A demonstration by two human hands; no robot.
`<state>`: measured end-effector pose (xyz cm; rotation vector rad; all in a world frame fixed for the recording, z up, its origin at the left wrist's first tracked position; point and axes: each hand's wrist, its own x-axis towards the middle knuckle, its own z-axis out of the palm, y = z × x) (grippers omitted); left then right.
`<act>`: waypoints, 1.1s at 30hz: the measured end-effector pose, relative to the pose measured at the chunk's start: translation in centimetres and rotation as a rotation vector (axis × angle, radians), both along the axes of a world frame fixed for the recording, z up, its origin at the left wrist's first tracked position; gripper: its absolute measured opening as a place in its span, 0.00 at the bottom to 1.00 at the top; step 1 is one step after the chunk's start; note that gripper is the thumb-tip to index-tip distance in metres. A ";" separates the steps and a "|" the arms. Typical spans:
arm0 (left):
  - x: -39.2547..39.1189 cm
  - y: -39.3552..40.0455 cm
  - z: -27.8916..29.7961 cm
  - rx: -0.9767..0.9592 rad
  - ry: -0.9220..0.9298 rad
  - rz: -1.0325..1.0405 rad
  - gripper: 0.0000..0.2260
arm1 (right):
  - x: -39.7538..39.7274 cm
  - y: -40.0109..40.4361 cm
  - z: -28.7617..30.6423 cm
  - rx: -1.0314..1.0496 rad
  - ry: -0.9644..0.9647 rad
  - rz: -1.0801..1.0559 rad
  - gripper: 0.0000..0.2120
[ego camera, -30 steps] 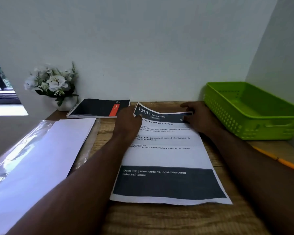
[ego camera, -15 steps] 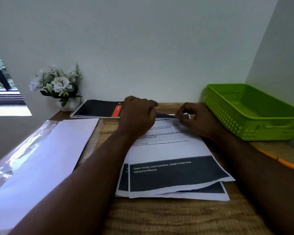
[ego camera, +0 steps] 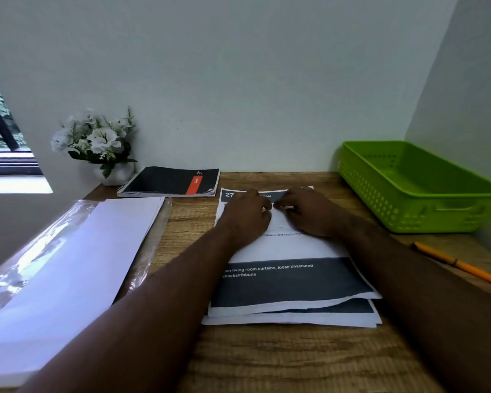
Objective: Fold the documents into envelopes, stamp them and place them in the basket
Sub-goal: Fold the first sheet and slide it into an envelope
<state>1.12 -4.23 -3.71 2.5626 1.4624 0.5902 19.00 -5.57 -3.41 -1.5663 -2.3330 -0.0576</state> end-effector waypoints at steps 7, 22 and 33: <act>0.4 -0.1 -0.2 0.006 0.097 0.028 0.15 | -0.8 0.5 -0.7 0.064 -0.008 -0.013 0.14; -0.2 -1.6 1.3 0.128 0.304 0.181 0.14 | 2.3 -0.8 1.1 0.074 -0.098 -0.200 0.13; -1.5 1.2 1.2 0.083 0.099 0.115 0.15 | 1.9 -0.3 0.6 0.135 -0.106 -0.208 0.12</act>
